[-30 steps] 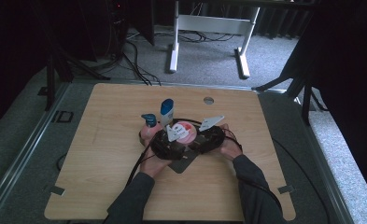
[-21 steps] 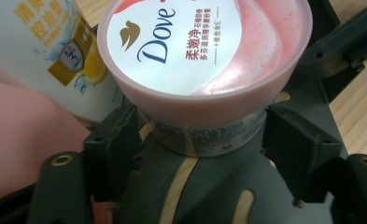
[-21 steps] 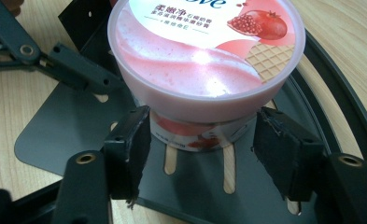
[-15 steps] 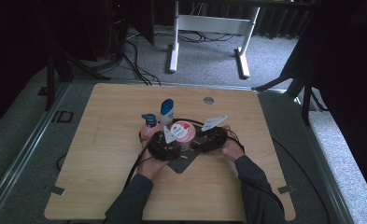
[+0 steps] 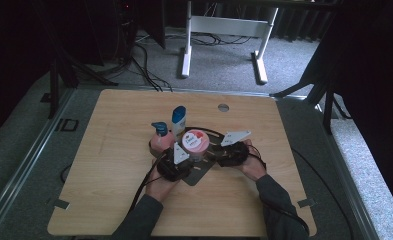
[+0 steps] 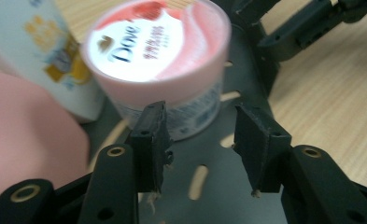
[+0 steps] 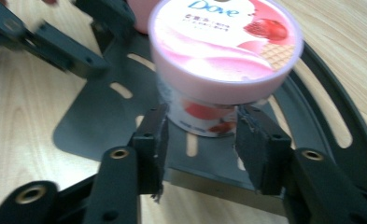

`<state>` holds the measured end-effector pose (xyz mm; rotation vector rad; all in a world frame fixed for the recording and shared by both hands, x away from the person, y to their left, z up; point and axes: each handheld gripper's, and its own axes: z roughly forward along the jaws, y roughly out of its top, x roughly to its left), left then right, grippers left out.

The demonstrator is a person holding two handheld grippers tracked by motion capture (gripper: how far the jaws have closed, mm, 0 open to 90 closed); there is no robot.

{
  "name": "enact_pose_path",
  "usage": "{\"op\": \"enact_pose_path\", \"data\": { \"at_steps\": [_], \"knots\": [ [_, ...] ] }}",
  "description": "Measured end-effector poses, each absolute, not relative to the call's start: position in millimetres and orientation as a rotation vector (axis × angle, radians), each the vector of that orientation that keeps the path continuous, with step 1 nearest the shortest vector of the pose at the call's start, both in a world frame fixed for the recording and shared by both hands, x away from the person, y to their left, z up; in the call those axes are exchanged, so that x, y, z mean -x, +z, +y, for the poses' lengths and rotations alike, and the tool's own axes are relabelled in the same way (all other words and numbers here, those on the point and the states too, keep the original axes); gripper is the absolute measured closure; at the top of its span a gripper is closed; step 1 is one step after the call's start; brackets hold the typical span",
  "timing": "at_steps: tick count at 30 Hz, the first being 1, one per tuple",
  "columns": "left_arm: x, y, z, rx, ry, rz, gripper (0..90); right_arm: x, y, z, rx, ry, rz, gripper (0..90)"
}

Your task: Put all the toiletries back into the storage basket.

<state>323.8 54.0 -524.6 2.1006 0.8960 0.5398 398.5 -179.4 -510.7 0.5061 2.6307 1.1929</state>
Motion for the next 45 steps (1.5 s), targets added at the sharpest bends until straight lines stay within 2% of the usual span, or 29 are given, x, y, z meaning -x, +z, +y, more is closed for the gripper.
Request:
{"op": "enact_pose_path", "data": {
  "at_steps": [8, 18, 26, 45],
  "knots": [
    [-320.4, -542.3, 42.6, -2.158, 0.484, 0.850, 70.3, -381.3, -515.5, -171.9, -0.486, 1.210, 2.614, 68.4],
    [-319.6, -554.5, 37.1, -2.182, 0.455, 0.828, 82.5, -376.5, -521.0, -152.9, -0.467, 1.205, 2.605, 89.7],
    [-319.4, -556.8, 35.4, -2.196, 0.461, 0.823, 88.8, -379.6, -525.9, -144.6, -0.484, 1.197, 2.609, 90.0],
    [-319.5, -557.6, 36.2, -2.191, 0.428, 0.832, 90.0, -383.6, -529.0, -132.9, -0.482, 1.209, 2.617, 90.0]
  ]
}}
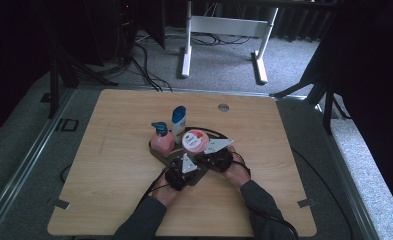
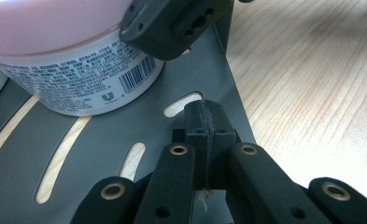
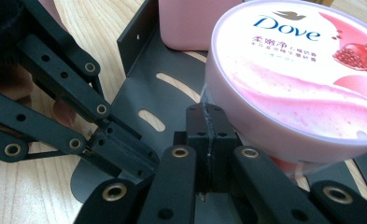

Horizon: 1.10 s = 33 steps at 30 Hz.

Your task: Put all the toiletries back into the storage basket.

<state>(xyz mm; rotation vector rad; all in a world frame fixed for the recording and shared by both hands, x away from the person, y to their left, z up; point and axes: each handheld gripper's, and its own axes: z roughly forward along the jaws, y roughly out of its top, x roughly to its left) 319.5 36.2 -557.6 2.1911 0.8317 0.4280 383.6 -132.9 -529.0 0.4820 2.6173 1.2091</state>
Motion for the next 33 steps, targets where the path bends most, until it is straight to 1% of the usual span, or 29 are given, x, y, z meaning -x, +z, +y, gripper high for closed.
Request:
{"op": "enact_pose_path", "data": {
  "at_steps": [33],
  "knots": [
    [-317.4, -559.8, 38.4, -2.170, 0.414, 0.826, 90.0, -408.5, -532.4, -130.9, -0.571, 1.185, 2.599, 90.0]
  ]
}}
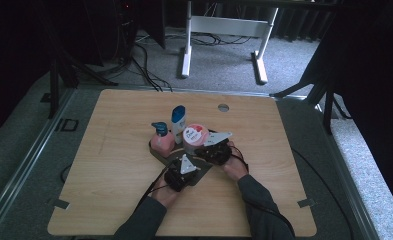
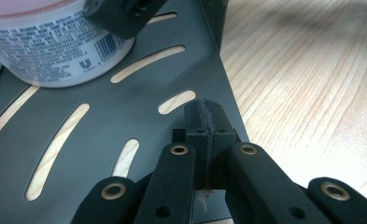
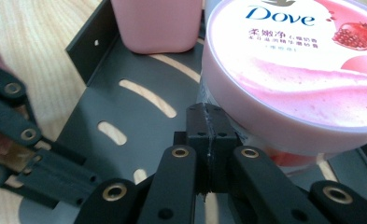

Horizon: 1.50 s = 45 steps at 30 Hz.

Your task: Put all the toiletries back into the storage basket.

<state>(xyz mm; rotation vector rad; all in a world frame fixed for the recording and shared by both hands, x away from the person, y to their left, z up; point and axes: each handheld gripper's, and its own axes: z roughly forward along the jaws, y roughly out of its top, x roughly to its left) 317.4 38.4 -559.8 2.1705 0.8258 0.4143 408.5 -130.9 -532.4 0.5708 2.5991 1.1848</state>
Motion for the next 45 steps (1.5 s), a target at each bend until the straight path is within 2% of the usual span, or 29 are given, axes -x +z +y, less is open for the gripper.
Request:
{"op": "enact_pose_path", "data": {
  "at_steps": [22, 29, 34, 45],
  "knots": [
    [-315.4, -559.7, 37.0, -2.175, 0.437, 0.822, 90.0, -411.7, -530.9, -128.5, -0.544, 1.172, 2.644, 90.0],
    [-314.7, -558.3, 36.2, -2.181, 0.455, 0.814, 89.8, -403.1, -522.4, -142.8, -0.544, 1.183, 2.608, 85.4],
    [-312.6, -555.0, 40.1, -2.177, 0.463, 0.812, 83.6, -395.6, -516.8, -156.5, -0.551, 1.186, 2.575, 81.6],
    [-299.6, -536.7, 64.7, -2.123, 0.486, 0.801, 76.5, -376.4, -517.8, -185.1, -0.626, 1.197, 2.518, 74.0]
  ]
}}
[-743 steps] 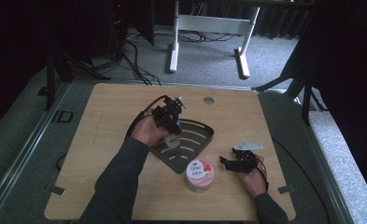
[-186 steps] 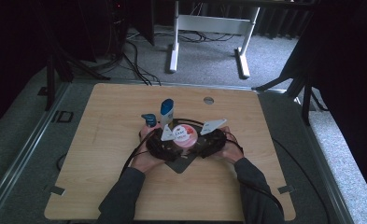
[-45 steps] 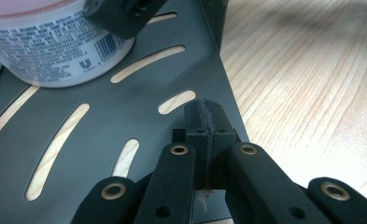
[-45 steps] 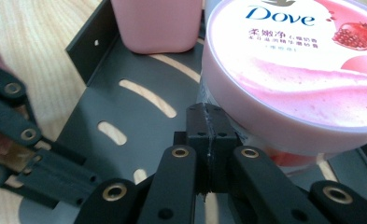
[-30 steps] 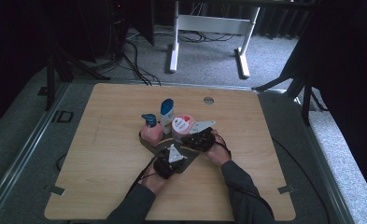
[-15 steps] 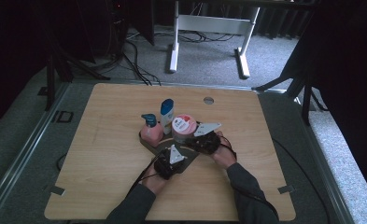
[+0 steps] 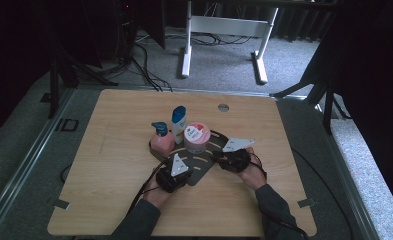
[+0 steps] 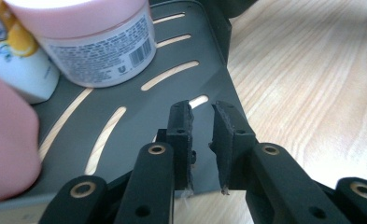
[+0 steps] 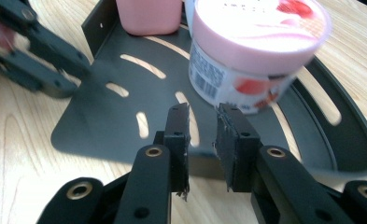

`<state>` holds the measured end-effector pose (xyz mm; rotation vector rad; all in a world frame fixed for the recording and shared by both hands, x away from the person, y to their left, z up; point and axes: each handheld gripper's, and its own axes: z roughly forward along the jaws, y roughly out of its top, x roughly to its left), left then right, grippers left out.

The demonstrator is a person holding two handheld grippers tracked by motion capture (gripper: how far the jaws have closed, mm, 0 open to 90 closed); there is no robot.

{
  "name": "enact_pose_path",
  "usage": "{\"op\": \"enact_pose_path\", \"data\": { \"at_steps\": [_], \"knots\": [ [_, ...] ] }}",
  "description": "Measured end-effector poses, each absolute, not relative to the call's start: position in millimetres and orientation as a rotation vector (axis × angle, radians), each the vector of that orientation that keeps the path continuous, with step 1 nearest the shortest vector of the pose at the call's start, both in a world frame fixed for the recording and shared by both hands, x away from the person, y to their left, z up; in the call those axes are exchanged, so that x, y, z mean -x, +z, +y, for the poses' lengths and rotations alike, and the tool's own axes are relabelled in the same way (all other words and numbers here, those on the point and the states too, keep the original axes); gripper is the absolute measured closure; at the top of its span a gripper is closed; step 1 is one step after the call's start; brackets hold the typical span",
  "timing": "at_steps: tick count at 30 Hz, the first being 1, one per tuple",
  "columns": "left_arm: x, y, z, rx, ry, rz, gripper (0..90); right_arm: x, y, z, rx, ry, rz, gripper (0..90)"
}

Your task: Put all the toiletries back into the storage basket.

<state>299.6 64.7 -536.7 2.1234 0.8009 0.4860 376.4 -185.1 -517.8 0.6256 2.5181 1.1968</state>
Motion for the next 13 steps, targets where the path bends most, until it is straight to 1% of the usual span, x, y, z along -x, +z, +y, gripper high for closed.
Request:
{"op": "enact_pose_path", "data": {
  "at_steps": [5, 7, 9, 13],
  "knots": [
    [-290.8, -536.3, 80.1, -2.135, 0.494, 0.807, 74.6, -367.0, -521.6, -198.9, -0.666, 1.203, 2.502, 72.5],
    [-290.8, -536.3, 80.1, -2.135, 0.494, 0.807, 74.4, -365.7, -522.7, -201.6, -0.672, 1.198, 2.502, 72.5],
    [-288.8, -537.3, 91.7, -2.141, 0.502, 0.836, 74.3, -363.2, -526.4, -209.0, -0.692, 1.173, 2.505, 72.1],
    [-288.9, -536.7, 96.0, -2.140, 0.509, 0.845, 73.4, -361.6, -528.9, -215.1, -0.709, 1.163, 2.500, 72.1]
  ]
}}
